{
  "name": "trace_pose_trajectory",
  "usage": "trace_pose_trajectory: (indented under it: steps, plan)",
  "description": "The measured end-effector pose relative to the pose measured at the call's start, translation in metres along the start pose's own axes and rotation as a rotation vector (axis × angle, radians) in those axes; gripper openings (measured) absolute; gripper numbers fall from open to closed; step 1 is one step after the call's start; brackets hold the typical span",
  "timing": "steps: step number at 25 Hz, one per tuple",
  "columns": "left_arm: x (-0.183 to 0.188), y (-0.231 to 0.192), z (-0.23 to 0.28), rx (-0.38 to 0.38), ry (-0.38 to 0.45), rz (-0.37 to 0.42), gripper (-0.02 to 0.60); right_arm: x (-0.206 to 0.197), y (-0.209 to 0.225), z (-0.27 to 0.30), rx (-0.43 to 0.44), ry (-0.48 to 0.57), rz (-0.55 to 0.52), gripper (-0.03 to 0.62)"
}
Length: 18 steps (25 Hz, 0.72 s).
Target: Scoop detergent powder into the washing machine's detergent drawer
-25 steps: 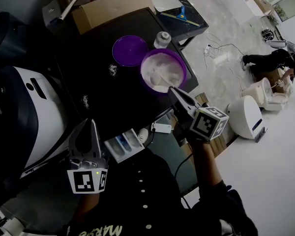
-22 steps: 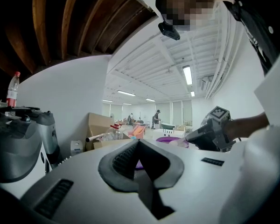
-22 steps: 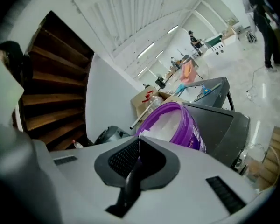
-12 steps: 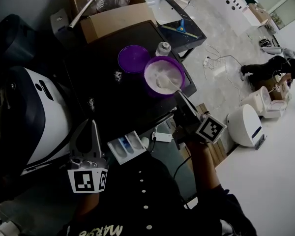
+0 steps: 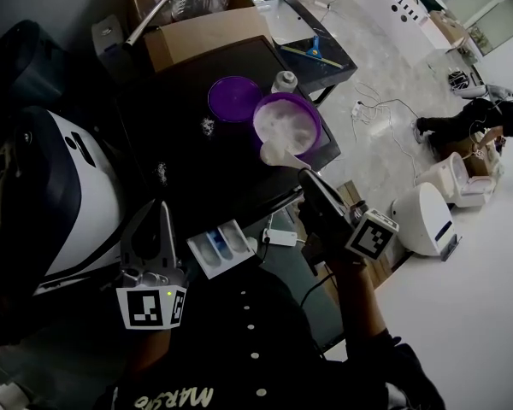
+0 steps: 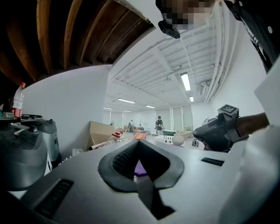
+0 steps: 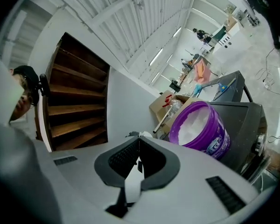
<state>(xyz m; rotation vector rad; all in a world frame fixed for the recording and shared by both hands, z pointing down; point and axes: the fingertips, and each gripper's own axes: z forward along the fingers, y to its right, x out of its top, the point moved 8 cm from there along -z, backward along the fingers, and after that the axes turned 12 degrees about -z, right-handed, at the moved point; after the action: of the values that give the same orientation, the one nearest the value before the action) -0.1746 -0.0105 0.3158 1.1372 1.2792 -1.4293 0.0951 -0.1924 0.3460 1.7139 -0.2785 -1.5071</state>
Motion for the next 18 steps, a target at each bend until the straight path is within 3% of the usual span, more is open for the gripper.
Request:
trace_pose_trajectory:
  steps: [9,18]
  plan:
    - [0.0,-0.005,-0.01,-0.006,0.003,0.0,0.014,-0.041,-0.033,-0.021,0.083,-0.1,0.041,0.029]
    - [-0.013,-0.016,-0.021,-0.007,-0.042,-0.011,0.014,-0.092,-0.04,-0.027,0.101,-0.225,0.026,0.029]
